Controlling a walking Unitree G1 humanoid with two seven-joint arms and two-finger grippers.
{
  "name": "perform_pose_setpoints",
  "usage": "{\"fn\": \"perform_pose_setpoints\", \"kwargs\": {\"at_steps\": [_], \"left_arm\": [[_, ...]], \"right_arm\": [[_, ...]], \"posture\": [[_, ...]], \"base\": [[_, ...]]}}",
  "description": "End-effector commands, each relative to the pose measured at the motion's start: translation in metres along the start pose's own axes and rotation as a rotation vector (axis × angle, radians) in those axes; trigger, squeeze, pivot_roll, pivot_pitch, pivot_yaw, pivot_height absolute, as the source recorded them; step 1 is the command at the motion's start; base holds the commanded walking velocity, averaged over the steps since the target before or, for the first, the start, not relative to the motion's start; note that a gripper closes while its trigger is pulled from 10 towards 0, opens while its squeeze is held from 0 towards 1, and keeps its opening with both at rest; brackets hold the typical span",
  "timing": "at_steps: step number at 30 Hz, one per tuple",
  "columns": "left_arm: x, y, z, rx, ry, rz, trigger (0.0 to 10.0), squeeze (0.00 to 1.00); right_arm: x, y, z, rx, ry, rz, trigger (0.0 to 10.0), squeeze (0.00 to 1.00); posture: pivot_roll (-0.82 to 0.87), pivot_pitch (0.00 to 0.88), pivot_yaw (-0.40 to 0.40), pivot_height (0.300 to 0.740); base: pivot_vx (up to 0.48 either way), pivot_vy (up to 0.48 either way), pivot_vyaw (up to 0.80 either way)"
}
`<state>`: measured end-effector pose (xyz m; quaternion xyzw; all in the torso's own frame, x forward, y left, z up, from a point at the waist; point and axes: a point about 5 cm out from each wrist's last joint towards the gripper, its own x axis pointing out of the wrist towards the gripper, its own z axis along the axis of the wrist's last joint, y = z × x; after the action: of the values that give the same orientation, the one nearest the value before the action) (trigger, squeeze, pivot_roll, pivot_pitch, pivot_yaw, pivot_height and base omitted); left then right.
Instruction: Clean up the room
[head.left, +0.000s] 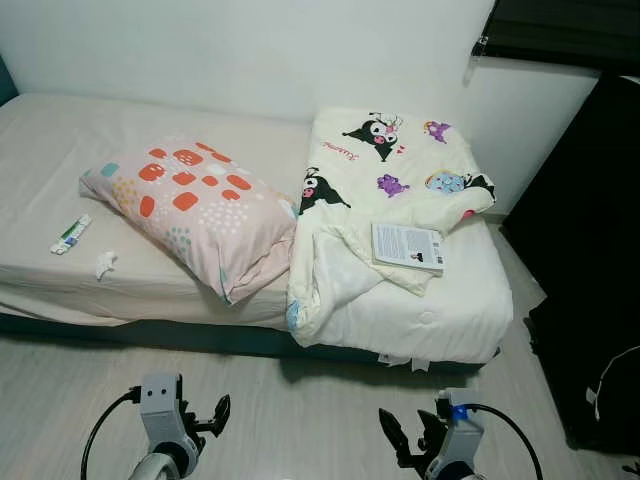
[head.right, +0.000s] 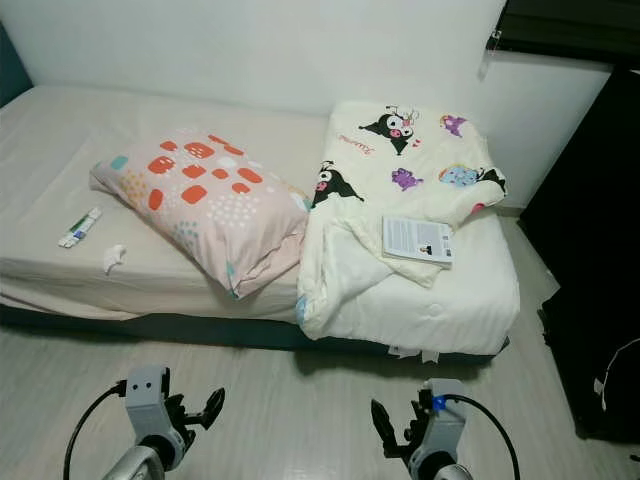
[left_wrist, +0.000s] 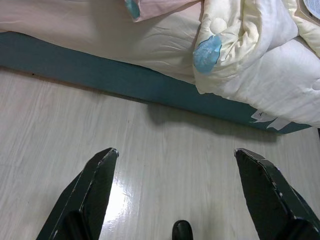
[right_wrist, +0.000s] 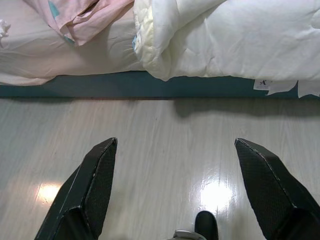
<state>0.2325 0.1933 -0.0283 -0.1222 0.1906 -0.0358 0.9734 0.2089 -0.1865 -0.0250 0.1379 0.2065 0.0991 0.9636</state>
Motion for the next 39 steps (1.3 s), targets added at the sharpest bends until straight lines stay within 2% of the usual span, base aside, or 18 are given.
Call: {"fn": "perform_pose_setpoints", "kwargs": {"at_steps": [1,18,25,29,30,35,37,39], "left_arm": [[-0.001,-0.001,-0.004,-0.01,0.015,-0.001,10.0,0.0],[0.002,-0.001,0.003,-0.007,-0.012,-0.013,10.0,0.0],[0.002,0.003,0.007,-0.001,-0.024,0.013,10.0,0.0],[0.003,0.005,0.01,0.001,-0.038,0.019,10.0,0.0],[0.004,0.008,0.016,0.003,-0.054,0.025,10.0,0.0],[0.005,0.01,0.019,0.005,-0.059,0.029,10.0,0.0],[0.006,0.011,0.021,0.008,-0.064,0.029,10.0,0.0],[0.006,0.011,0.021,0.008,-0.064,0.029,10.0,0.0]], "right_arm": [[-0.003,-0.003,-0.003,-0.013,0.015,-0.004,10.0,0.0],[-0.003,-0.001,-0.005,-0.012,0.015,0.008,10.0,0.0],[-0.003,-0.004,-0.004,-0.032,0.005,-0.025,10.0,0.0],[-0.002,-0.007,-0.002,-0.071,0.004,-0.06,10.0,0.0],[0.002,-0.01,0.003,-0.129,0.008,-0.094,10.0,0.0],[0.006,-0.009,0.007,-0.178,0.014,-0.103,10.0,0.0],[0.01,-0.007,0.015,-0.24,-0.008,-0.093,10.0,0.0],[0.01,-0.007,0.015,-0.24,-0.008,-0.093,10.0,0.0]], "posture": [[-0.12,0.121,-0.063,0.74],[-0.11,0.125,-0.056,0.74],[-0.11,0.128,-0.055,0.74],[-0.11,0.129,-0.054,0.74],[-0.11,0.133,-0.054,0.74],[-0.1,0.129,-0.05,0.74],[-0.11,0.124,-0.048,0.74],[-0.11,0.124,-0.048,0.74]], "base": [[0.0,0.0,0.43],[0.0,0.0,0.74],[0.075,0.0,0.0],[0.292,0.0,0.0],[0.322,0.0,0.0],[0.325,0.0,0.0],[0.332,0.0,0.8],[0.334,0.0,0.8]]}}
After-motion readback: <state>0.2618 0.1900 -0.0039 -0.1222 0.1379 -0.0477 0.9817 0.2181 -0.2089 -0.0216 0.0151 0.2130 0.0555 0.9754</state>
